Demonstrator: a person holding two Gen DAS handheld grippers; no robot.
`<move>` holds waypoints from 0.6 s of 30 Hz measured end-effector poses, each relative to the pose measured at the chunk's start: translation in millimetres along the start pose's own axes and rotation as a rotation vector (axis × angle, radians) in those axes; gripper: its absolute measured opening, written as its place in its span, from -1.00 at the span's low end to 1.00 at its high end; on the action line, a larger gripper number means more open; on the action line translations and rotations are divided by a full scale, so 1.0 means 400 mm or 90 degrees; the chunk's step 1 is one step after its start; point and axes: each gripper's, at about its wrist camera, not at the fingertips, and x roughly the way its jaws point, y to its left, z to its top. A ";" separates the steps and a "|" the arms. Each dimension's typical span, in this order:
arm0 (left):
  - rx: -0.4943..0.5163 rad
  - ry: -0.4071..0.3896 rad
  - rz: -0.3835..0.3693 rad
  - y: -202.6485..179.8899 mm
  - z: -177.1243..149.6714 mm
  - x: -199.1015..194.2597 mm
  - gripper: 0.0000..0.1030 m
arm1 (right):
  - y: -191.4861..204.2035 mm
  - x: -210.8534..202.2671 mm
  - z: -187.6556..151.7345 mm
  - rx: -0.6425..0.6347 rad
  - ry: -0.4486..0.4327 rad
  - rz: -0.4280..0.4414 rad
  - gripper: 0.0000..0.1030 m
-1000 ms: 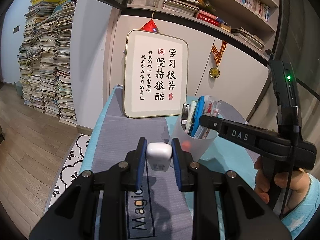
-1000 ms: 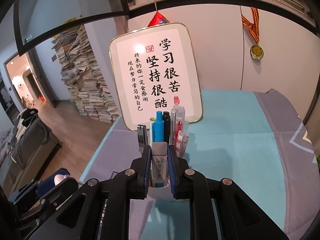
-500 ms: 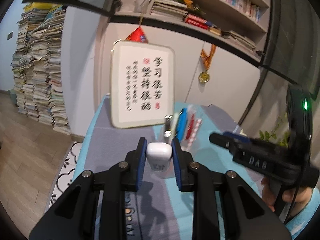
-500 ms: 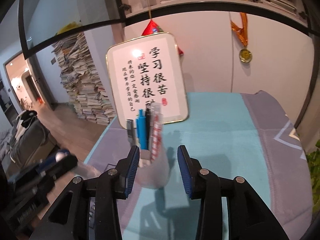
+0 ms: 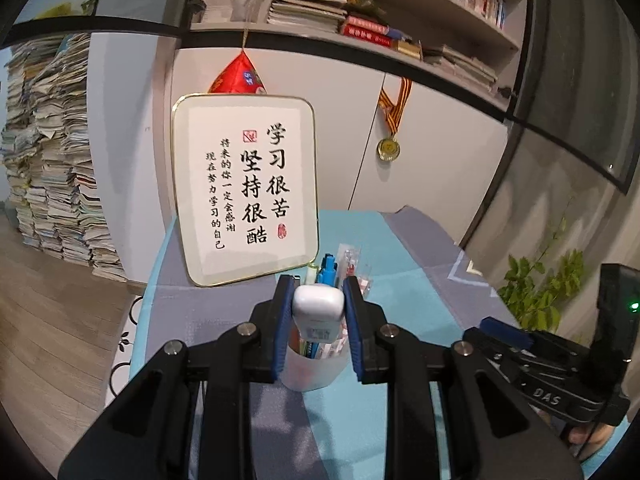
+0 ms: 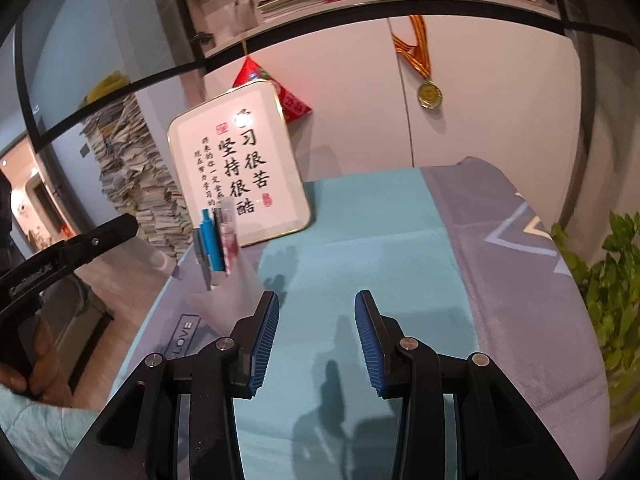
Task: Organize stationery
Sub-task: 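Lower the white eraser into the frosted cup with the left gripper, then open the left gripper to release the white eraser in the cup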
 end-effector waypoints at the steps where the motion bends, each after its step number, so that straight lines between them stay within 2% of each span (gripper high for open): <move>1: 0.009 0.007 0.011 -0.010 -0.003 0.008 -0.55 | -0.008 0.001 -0.001 0.002 0.001 -0.001 -0.23; 6: 0.027 0.022 0.055 -0.032 -0.014 0.024 -0.55 | -0.033 0.000 -0.009 0.001 0.005 -0.007 -0.23; 18: 0.045 0.067 0.106 -0.049 -0.006 0.100 -0.54 | -0.083 -0.011 -0.024 0.024 0.009 0.009 -0.23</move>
